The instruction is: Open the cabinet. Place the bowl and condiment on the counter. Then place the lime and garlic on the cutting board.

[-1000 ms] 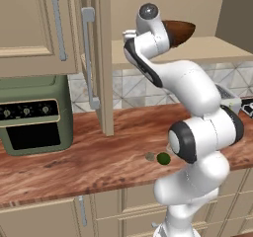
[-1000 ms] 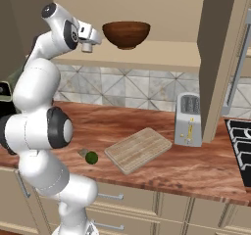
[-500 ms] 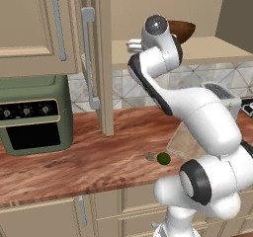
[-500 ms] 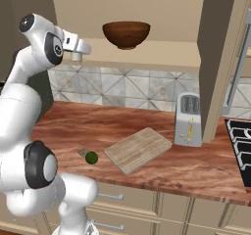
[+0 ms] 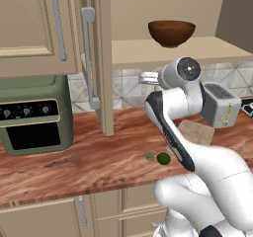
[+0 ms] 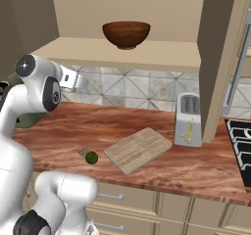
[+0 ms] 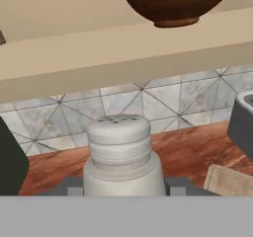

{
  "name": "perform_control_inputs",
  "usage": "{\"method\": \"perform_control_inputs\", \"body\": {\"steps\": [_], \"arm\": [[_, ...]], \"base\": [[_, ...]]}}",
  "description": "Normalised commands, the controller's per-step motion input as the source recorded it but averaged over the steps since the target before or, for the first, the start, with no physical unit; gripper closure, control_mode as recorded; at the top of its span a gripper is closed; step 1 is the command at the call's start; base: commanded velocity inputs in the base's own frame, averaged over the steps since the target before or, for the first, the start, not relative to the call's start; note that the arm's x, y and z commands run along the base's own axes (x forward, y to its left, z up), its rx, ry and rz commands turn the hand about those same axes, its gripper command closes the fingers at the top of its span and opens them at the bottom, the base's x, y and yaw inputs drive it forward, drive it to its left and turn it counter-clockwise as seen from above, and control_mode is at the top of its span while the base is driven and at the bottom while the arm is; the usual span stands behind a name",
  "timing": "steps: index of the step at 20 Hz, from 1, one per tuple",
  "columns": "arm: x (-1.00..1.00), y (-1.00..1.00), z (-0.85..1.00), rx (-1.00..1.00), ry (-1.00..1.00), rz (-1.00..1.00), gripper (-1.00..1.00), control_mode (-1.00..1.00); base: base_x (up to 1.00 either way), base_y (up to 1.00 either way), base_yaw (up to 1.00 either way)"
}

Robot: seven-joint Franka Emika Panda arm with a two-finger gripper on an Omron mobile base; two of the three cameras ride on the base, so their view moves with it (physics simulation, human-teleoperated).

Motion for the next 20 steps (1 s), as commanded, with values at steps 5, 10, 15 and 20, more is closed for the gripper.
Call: {"method": "perform_control_inputs", "body": {"steps": [5,10,15,20], "arm": [[-0.10,0.03,-0.97,0.03,0.25,0.36,1.00,-1.00],[0.52,0.14,-0.77,0.00,0.06,0.54,1.00,-1.00],[0.92,0.43,-0.55,0.00,-0.04,0.54,1.00,-1.00],[0.64,0.59,-0.64,0.00,-0.07,0.44,1.00,-1.00]], "base": [[0.00,0.00,0.00],[0.00,0.00,0.00],[0.00,0.00,0.00],[0.00,0.00,0.00]]}}
